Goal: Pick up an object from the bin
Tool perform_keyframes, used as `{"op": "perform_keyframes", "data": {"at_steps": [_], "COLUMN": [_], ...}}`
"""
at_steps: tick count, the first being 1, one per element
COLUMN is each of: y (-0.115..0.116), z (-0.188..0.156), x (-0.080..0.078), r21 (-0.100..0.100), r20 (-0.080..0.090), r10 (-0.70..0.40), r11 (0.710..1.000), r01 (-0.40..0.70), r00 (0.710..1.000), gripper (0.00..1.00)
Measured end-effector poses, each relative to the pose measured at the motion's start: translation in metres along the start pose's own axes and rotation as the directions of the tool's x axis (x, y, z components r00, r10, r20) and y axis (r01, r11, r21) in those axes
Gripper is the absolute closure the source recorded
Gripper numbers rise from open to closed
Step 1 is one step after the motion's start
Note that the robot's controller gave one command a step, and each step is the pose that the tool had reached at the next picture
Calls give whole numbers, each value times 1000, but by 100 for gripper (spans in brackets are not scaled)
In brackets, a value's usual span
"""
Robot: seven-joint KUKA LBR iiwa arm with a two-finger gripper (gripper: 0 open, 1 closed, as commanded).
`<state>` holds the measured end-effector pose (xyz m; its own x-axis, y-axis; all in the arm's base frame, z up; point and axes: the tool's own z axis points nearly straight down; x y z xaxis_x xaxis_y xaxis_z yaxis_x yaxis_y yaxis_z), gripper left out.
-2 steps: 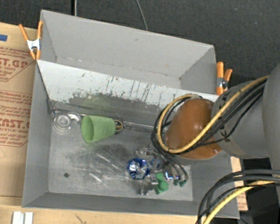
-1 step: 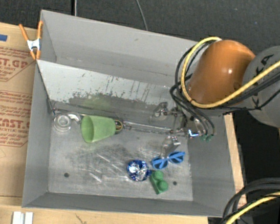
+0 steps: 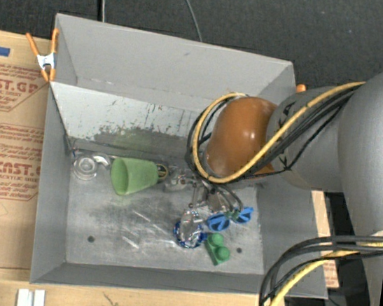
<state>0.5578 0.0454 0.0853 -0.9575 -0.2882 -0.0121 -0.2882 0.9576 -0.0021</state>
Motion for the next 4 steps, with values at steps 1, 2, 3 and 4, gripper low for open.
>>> {"op": "perform_keyframes", "data": {"at_steps": [1,2,3,4], "y": [-49,-15,-15,-40], "z": [-37,9,7,-127], "x": [21,64,61,40], "r21": [1,3,3,2], "r20": [-8,8,16,-2], "r10": [73,151,148,140], "r11": [997,988,989,990], "r01": [-73,-151,-148,-140], "r00": [997,988,989,990], "gripper": [0,0,100,100]}}
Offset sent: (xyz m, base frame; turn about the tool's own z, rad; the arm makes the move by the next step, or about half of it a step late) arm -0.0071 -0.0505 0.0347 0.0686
